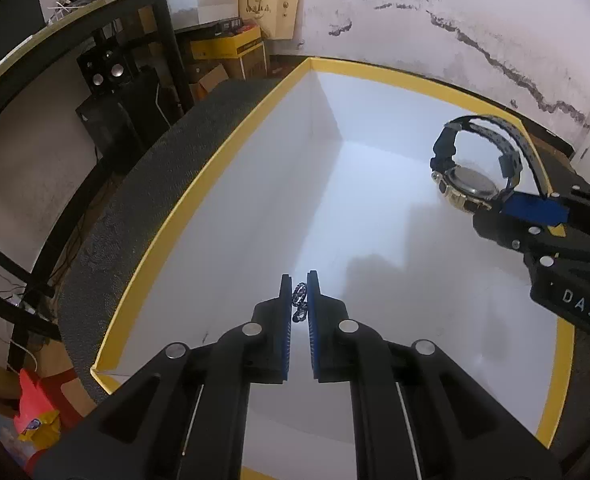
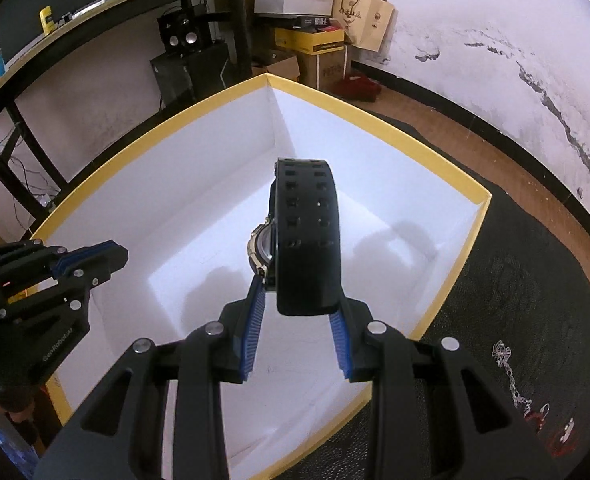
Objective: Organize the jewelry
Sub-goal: 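Carry both items into the white box and open both tools to release them, then move both tools back over the remaining jewelry on the rug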
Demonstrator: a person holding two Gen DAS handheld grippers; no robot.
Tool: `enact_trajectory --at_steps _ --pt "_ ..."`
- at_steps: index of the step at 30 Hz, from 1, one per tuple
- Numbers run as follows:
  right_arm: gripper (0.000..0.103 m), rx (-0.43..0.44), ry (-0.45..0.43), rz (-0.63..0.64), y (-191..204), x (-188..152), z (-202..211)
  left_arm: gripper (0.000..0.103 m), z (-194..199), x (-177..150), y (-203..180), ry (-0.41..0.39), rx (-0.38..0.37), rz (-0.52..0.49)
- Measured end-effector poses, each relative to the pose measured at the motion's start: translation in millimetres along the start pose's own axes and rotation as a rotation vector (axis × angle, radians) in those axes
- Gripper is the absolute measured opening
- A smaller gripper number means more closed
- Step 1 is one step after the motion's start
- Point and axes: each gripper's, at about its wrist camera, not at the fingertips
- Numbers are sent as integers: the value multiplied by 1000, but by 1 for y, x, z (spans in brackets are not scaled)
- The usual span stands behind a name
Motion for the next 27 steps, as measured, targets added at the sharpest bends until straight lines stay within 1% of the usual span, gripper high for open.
enact_trajectory --at_steps 4,5,6,7,8,9,10,11,15,21,25,27 --pt "32 -9 -8 -6 -3 2 0 7 -4 -1 -3 18 -3 -7" --pt "34 -10 -16 -9 -4 3 1 8 -4 -1 -3 22 0 -6" --pt "55 -1 -22 -17 -5 5 3 9 -5 -2 -5 25 5 -11" --pt "70 6 -38 -28 -7 5 7 25 -5 -2 -6 25 9 -17" --pt "83 6 -63 -38 -9 5 11 70 -4 -3 -7 21 23 -20" --pt "84 1 -76 -39 -11 6 16 89 -1 -3 -7 11 35 -12" --pt "84 1 -82 -41 -12 7 19 95 5 -4 -5 -25 38 10" --pt "87 3 -88 -47 -14 7 23 95 8 -5 -4 -38 38 17" --pt "87 18 -111 -61 -21 5 39 95 13 -2 -8 -20 34 6" --pt "87 35 -149 -81 -32 -11 72 95 32 -5 -13 -43 25 12" --pt "87 33 -201 -140 -67 -38 112 95 58 -7 -32 -87 32 -8" --pt "89 16 -223 -185 -97 -63 133 95 72 -7 -44 -115 19 -23"
Point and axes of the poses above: each gripper's, at about its wrist camera, not at the fingertips, and z roughly against the way its jaws point, y to its left, x to its top, and after that the axes turned 5 degrees about y, right-handed
